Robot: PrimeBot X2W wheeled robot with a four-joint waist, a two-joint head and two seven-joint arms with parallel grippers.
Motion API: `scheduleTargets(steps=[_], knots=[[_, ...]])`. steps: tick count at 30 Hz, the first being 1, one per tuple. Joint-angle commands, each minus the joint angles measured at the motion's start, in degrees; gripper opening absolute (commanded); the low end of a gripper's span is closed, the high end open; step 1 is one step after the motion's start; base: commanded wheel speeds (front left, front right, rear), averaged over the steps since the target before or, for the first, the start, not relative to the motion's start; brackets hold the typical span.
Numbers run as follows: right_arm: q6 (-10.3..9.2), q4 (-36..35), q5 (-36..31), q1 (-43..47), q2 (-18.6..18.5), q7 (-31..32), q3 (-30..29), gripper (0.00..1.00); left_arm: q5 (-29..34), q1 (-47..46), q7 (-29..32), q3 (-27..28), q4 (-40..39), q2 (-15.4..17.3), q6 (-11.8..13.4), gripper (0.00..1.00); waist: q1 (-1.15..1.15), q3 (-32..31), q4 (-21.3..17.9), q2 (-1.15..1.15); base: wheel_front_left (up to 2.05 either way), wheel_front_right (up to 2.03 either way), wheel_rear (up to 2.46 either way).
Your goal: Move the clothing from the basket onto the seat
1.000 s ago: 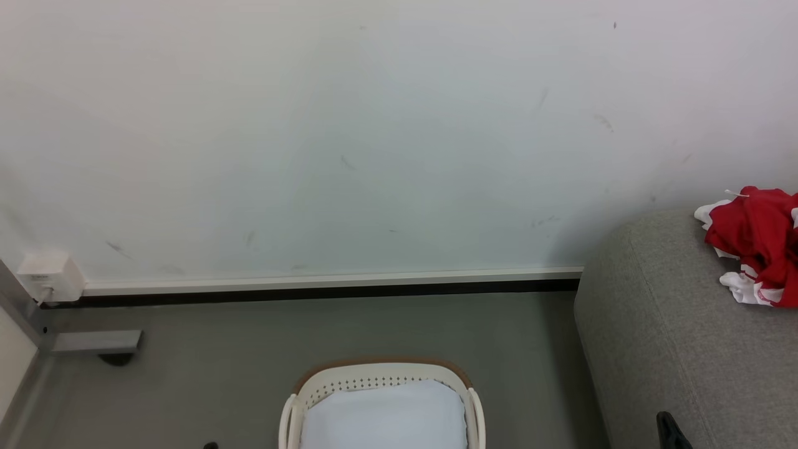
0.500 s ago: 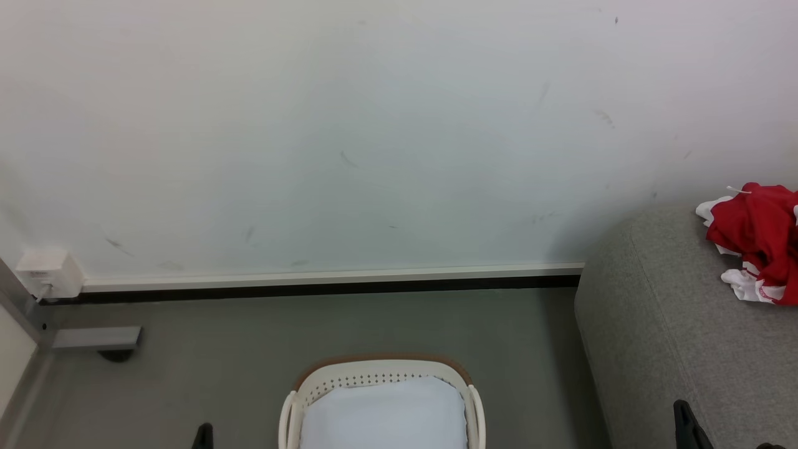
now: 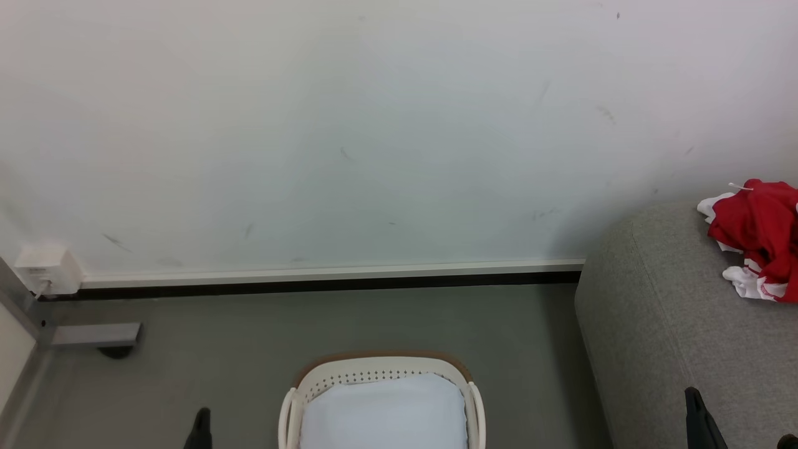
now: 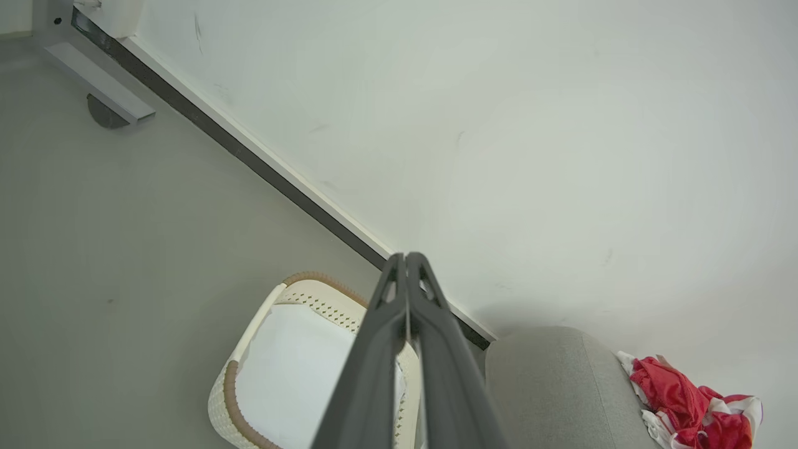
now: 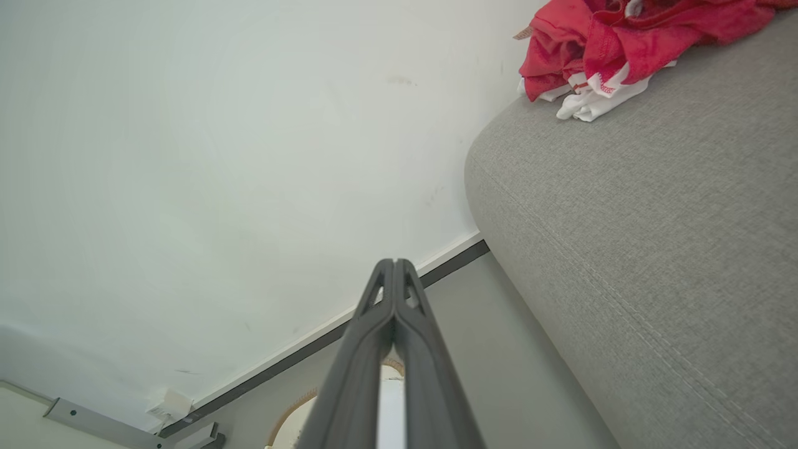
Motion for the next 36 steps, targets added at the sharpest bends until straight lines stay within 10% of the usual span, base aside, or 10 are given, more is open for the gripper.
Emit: scheduleTargets(steps=[1,36], knots=[[-0.03,-1.0,1.8,-1.9,-0.5,0.4,-0.3,0.0,-1.8,-1.5,0.4,0.4,-0.9,0.4,-0.3,0.0,0.0,0.0,0.0,0.0,0.0,0.0,0.0],[-0.08,-2.3,25.8,-4.8,-0.7,6.5,-2.4,0.0,-24.7,-5.0,6.6,1.8,-2.3,0.5,-1.0,0.0,0.0,1.4,0.0,0.0,0.0,0.0,0.0]])
